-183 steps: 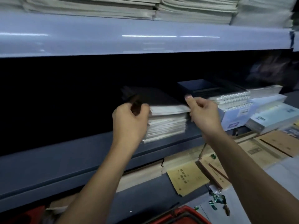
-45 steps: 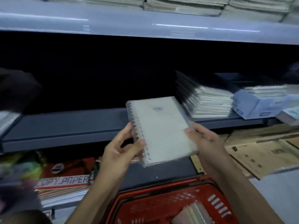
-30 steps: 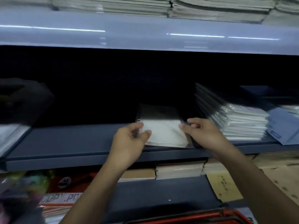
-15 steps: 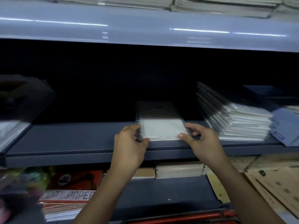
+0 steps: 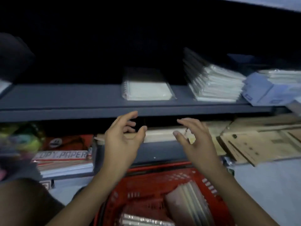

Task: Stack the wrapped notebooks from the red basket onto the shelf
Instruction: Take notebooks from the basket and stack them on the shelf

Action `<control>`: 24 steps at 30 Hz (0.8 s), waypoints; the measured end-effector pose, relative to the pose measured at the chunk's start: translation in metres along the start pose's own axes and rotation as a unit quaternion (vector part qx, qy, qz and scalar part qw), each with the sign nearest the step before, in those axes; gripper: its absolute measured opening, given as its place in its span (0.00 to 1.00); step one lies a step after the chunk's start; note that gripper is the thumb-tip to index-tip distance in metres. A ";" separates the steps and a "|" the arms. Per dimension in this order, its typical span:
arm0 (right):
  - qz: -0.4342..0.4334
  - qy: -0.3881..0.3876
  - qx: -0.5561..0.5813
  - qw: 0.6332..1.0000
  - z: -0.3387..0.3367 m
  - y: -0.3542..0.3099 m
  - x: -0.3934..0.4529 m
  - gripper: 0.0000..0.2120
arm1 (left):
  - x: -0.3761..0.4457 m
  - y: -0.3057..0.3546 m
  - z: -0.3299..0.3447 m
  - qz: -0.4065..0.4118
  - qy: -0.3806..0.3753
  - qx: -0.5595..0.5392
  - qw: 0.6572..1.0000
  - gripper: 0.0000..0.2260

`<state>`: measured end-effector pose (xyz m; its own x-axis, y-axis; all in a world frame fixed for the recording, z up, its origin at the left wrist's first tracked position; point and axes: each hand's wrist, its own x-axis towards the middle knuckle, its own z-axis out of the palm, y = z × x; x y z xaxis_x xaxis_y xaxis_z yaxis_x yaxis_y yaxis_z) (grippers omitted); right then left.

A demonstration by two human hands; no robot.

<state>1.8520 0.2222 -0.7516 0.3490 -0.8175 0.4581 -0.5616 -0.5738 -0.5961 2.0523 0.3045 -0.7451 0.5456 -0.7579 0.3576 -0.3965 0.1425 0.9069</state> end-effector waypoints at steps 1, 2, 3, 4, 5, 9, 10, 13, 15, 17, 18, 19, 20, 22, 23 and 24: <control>0.007 -0.014 -0.012 1.000 -0.002 0.008 -0.017 0.13 | -0.019 -0.007 0.006 -0.002 -0.013 -0.010 1.000 0.17; 0.022 -0.033 -0.024 0.999 -0.004 0.016 -0.034 0.13 | -0.037 -0.013 0.012 -0.011 -0.032 -0.016 0.999 0.17; 0.042 -0.055 -0.032 0.997 -0.004 0.024 -0.051 0.13 | -0.054 -0.021 0.018 -0.032 -0.054 -0.022 0.998 0.17; 0.065 -0.075 -0.043 0.994 -0.003 0.035 -0.070 0.12 | -0.070 -0.030 0.025 -0.061 -0.080 -0.027 0.995 0.16; 0.085 -0.090 -0.055 0.991 -0.003 0.044 -0.087 0.12 | -0.085 -0.039 0.032 -0.089 -0.106 -0.028 0.990 0.17; 0.198 -0.166 -0.084 0.962 0.011 0.087 -0.152 0.07 | -0.125 -0.068 0.057 -0.186 -0.183 -0.027 0.965 0.18; 0.248 -0.188 -0.086 0.946 0.015 0.095 -0.165 0.06 | -0.132 -0.073 0.060 -0.211 -0.201 -0.023 0.956 0.18; 0.343 -0.270 -0.102 0.894 0.026 0.112 -0.197 0.07 | -0.149 -0.083 0.065 -0.252 -0.241 0.003 0.937 0.18; 0.382 -0.335 -0.117 0.854 0.034 0.117 -0.209 0.08 | -0.151 -0.086 0.068 -0.253 -0.259 0.014 0.932 0.18; 0.385 -0.360 -0.138 0.838 0.041 0.121 -0.214 0.07 | -0.150 -0.086 0.071 -0.252 -0.276 0.012 0.928 0.19; 0.376 -0.359 -0.157 0.840 0.044 0.123 -0.213 0.07 | -0.149 -0.085 0.071 -0.250 -0.280 0.010 0.927 0.19; 0.364 -0.359 -0.182 0.840 0.048 0.123 -0.211 0.07 | -0.148 -0.085 0.072 -0.250 -0.281 0.008 0.927 0.18; 0.359 -0.360 -0.204 0.837 0.053 0.121 -0.209 0.11 | -0.147 -0.085 0.072 -0.249 -0.282 0.009 0.926 0.18; 0.361 -0.378 -0.237 0.819 0.063 0.117 -0.210 0.20 | -0.148 -0.088 0.072 -0.250 -0.286 0.012 0.925 0.17; 0.354 -0.392 -0.252 0.811 0.067 0.115 -0.212 0.25 | -0.149 -0.090 0.072 -0.252 -0.288 0.015 0.924 0.17; 0.344 -0.402 -0.264 0.806 0.070 0.115 -0.216 0.28 | -0.150 -0.092 0.072 -0.252 -0.292 0.018 0.923 0.17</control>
<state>1.7649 0.3290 -0.9654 0.0727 -0.8231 -0.5632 -0.9969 -0.0432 -0.0655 1.9539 0.3596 -0.8978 0.1818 -0.9371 -0.2980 -0.2310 -0.3352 0.9134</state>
